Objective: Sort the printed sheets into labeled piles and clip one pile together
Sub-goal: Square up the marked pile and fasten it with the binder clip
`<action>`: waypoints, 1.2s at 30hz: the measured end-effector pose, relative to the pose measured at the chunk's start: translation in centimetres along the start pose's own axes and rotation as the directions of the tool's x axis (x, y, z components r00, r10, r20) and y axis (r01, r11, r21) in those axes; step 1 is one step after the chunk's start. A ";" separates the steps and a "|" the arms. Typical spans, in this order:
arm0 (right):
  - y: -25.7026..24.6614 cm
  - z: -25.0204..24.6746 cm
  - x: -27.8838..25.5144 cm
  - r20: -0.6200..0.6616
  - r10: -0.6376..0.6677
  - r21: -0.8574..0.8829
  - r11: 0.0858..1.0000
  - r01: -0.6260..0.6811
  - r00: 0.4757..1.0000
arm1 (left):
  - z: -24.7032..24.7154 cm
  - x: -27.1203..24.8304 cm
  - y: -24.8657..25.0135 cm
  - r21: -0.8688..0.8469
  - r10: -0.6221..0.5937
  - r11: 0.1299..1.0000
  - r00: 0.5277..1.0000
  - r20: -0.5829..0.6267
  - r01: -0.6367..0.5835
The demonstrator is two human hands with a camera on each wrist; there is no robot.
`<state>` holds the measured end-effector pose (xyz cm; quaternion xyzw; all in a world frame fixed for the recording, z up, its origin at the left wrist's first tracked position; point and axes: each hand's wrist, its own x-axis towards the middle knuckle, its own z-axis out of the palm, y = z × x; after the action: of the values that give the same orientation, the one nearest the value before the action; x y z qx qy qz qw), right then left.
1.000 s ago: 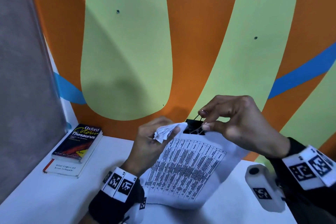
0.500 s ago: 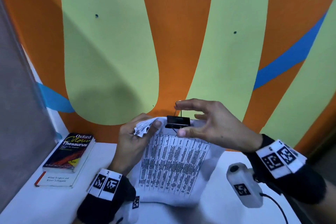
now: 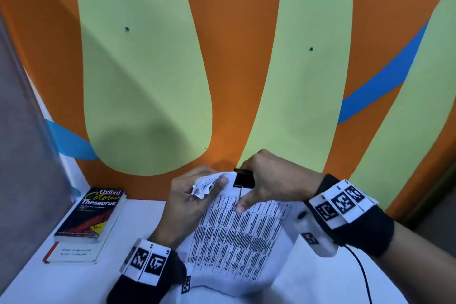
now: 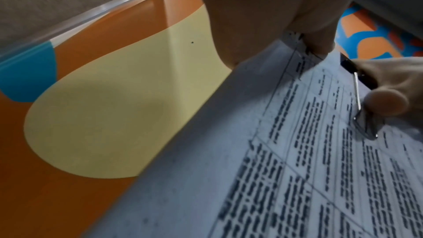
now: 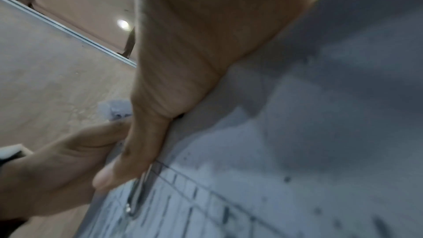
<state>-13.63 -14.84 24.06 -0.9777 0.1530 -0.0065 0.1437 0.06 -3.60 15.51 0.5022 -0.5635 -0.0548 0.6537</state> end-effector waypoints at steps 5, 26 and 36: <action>0.5 0.2 0.0 -0.134 0.058 0.122 0.992 -0.041 0.989 | -0.2 0.4 -0.8 -0.005 -0.006 1.000 1.000 -0.028 0.006; 5.1 9.4 -3.1 -0.715 0.476 0.595 0.799 0.089 0.511 | -0.5 1.3 -2.4 -0.071 -0.302 0.953 0.943 -0.141 0.294; 7.0 21.1 -3.2 -0.397 0.699 0.761 0.613 -0.212 0.594 | 0.4 -6.9 -9.3 0.081 -0.674 0.737 0.739 0.002 0.671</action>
<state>-17.52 -14.42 1.98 -0.7124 0.4453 -0.3656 0.4006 1.88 -4.04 4.06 0.6950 -0.3559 -0.2735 0.5618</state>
